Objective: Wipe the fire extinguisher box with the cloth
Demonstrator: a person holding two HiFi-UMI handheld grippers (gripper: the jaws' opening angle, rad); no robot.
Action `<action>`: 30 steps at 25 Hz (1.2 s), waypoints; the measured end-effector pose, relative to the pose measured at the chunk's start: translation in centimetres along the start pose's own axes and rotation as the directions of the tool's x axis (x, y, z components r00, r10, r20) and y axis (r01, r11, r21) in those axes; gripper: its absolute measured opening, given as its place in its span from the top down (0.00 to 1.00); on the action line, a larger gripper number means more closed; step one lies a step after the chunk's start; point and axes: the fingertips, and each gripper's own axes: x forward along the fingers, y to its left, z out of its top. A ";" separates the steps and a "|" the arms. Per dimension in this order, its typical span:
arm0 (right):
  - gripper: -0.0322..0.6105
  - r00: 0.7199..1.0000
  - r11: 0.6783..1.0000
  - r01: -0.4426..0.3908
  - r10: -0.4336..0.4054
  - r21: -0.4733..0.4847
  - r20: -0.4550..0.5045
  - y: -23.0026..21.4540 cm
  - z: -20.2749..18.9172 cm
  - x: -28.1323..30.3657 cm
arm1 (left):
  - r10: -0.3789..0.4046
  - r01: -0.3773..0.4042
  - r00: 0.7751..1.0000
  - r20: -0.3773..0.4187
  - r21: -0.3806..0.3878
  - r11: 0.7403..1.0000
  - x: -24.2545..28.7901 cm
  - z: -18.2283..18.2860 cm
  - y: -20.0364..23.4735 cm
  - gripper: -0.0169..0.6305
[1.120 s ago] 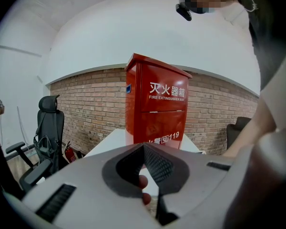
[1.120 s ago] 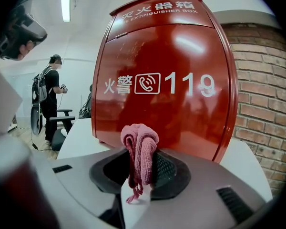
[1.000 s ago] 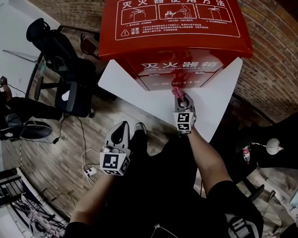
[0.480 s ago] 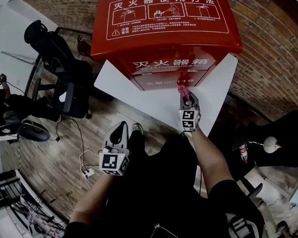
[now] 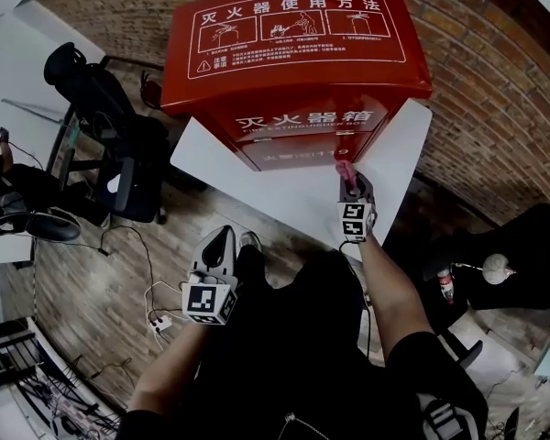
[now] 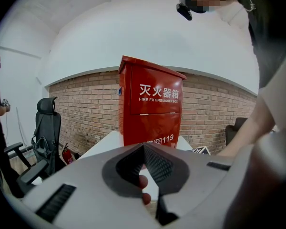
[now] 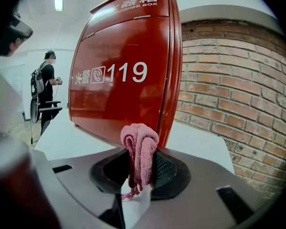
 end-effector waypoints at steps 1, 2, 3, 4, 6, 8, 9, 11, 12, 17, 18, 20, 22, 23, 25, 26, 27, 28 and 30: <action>0.79 1.000 1.000 0.003 -0.003 0.000 -0.007 -0.3 -0.2 0.0 | 0.000 0.000 1.000 0.000 0.001 1.000 0.0 0.0 -0.1 0.93; 0.79 1.000 1.000 0.003 -0.003 -0.002 -0.013 -0.5 -0.3 0.0 | -0.001 0.001 1.000 0.001 0.003 1.000 0.1 0.0 -0.2 0.93; 0.79 1.000 1.000 0.002 -0.002 -0.008 -0.016 -0.7 -0.4 0.0 | -0.001 0.001 1.000 0.001 0.005 1.000 0.1 0.0 -0.2 0.93; 0.79 1.000 1.000 -0.001 0.000 -0.015 -0.017 -0.8 -0.4 0.0 | -0.001 0.001 1.000 0.001 0.007 1.000 0.2 0.0 -0.3 0.93; 0.79 1.000 1.000 -0.006 0.005 -0.026 -0.022 -1.0 -0.4 0.1 | 0.002 -0.002 1.000 0.000 0.007 1.000 0.3 0.0 -0.4 0.93; 0.79 1.000 1.000 -0.006 0.005 -0.031 -0.030 -1.4 -0.7 0.1 | 0.002 -0.002 1.000 0.002 0.005 1.000 0.4 0.1 -0.5 0.93; 0.79 0.999 1.000 -0.002 0.001 -0.031 -0.038 -1.7 -0.8 0.0 | 0.001 -0.001 1.000 0.004 0.006 1.000 0.4 0.2 -0.6 0.93; 0.79 0.999 1.000 0.010 -0.011 -0.028 -0.053 -2.4 -0.8 -0.3 | 0.000 0.000 1.000 0.011 0.006 1.000 0.5 0.4 -0.7 0.93; 0.79 0.998 0.999 0.016 -0.018 -0.029 -0.060 -2.7 -0.8 -0.4 | 0.000 0.000 1.000 0.014 0.005 1.000 0.6 0.5 -0.7 0.93; 0.79 0.993 0.998 0.055 -0.052 0.016 -0.110 -4.2 -1.4 -1.0 | -0.010 0.010 1.000 0.027 -0.009 1.000 0.9 1.0 -0.4 0.93; 0.79 0.992 0.998 0.056 -0.052 0.034 -0.116 -4.4 -1.6 -1.2 | -0.018 0.018 0.999 0.028 -0.011 1.000 1.1 1.2 -0.4 0.93; 0.79 0.992 0.995 0.063 -0.054 0.077 -0.113 -4.6 -1.2 -1.7 | -0.038 0.038 0.999 0.029 -0.013 0.999 1.5 1.6 -0.2 0.93; 0.79 0.993 0.986 0.077 -0.063 0.148 -0.098 -4.5 -0.2 -2.7 | -0.059 0.060 0.998 0.029 -0.017 0.998 2.0 2.1 0.2 0.93; 0.79 0.994 0.979 0.083 -0.068 0.188 -0.088 -4.3 0.5 -3.3 | -0.071 0.071 0.997 0.030 -0.018 0.997 2.2 2.3 0.5 0.93; 0.79 0.994 0.966 0.093 -0.078 0.240 -0.072 -3.7 2.3 -4.9 | -0.096 0.097 0.995 0.037 -0.016 0.995 2.8 2.9 1.1 0.93; 0.79 0.994 0.963 0.100 -0.085 0.250 -0.067 -3.4 3.3 -5.8 | -0.112 0.113 0.993 0.044 -0.014 0.993 3.1 3.3 1.3 0.93; 0.79 0.994 0.961 0.107 -0.094 0.254 -0.061 -3.2 4.5 -6.8 | -0.130 0.131 0.990 0.052 -0.010 0.991 3.5 3.9 1.6 0.93; 0.79 0.993 0.960 0.113 -0.103 0.258 -0.052 -2.9 5.8 -7.8 | -0.149 0.150 0.987 0.062 -0.003 0.989 3.9 4.4 1.8 0.93; 0.79 0.993 0.956 0.119 -0.118 0.268 -0.019 -2.1 8.7 -9.7 | -0.188 0.187 0.979 0.078 0.012 0.982 4.6 5.6 2.3 0.93</action>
